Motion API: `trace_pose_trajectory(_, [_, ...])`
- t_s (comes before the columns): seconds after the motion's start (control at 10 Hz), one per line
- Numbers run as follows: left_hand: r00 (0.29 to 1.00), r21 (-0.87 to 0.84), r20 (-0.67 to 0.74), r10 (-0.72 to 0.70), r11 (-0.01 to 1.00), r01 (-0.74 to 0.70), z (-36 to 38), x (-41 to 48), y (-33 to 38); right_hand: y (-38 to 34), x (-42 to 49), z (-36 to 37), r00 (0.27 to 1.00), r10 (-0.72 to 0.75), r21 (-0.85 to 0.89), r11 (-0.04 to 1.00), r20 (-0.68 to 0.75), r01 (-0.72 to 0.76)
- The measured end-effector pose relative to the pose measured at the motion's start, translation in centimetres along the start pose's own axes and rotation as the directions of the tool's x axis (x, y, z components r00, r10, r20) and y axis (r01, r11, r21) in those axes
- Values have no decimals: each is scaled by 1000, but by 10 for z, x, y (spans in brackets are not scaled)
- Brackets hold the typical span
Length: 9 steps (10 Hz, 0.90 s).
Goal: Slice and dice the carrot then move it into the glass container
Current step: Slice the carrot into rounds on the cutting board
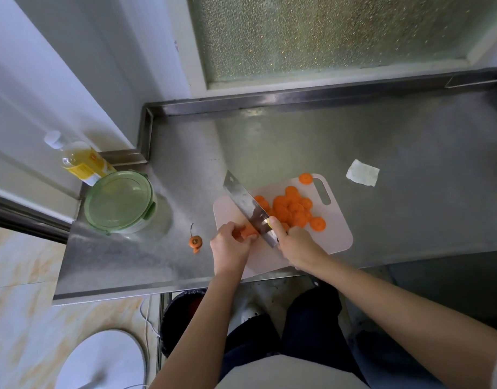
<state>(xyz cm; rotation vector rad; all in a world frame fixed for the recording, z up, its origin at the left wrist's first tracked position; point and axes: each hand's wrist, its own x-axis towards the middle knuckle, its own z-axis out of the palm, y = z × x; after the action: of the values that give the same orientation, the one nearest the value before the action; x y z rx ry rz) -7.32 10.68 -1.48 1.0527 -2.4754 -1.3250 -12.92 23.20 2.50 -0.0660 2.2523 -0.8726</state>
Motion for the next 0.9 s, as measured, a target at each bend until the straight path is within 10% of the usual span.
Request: trace_pose_trajectory(0.9, [998,19,52,-24,1000,23,-8,8,4,-31,2,6,995,32,42,998,98,-36])
